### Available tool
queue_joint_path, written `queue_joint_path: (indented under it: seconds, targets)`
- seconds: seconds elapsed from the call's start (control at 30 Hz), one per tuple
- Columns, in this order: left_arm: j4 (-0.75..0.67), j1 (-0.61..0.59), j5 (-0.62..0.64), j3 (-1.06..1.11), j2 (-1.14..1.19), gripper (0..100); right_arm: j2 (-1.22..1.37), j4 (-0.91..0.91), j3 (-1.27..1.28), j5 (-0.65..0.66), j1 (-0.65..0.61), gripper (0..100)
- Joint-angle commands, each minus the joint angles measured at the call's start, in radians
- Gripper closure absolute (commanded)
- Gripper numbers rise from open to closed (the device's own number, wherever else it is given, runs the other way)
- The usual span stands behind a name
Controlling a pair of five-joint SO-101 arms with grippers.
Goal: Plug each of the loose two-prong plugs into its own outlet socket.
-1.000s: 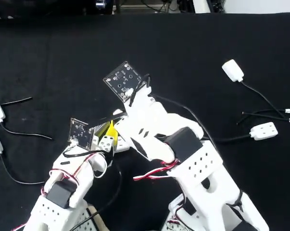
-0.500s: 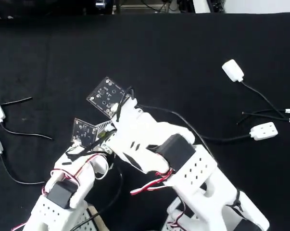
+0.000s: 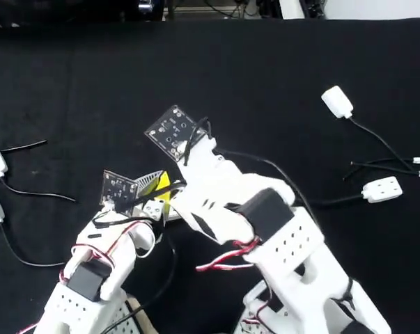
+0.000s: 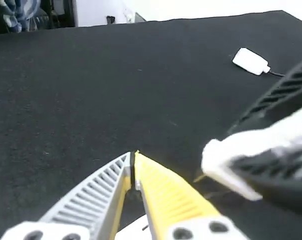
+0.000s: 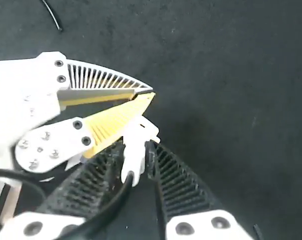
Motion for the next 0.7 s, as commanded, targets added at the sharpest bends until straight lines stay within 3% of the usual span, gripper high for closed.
queue_joint_path:
  seconds: [0.0,0.3,0.53,0.67]
  targets:
    - [-0.003,-0.007,-0.005,0.016,-0.008,97,-0.058,0.002,-0.031,0.005,0.014,98.6]
    - [0.005,-0.042,-0.006,0.016,-0.008,97,-0.064,-0.078,-0.031,-0.005,0.107,98.6]
    - [0.009,-0.467,0.003,0.016,-0.006,97,0.044,-0.118,-0.039,-0.175,0.117,98.7]
    - [0.163,-0.653,-0.003,0.016,-0.009,97,0.153,-0.133,-0.039,-0.25,0.092,98.7]
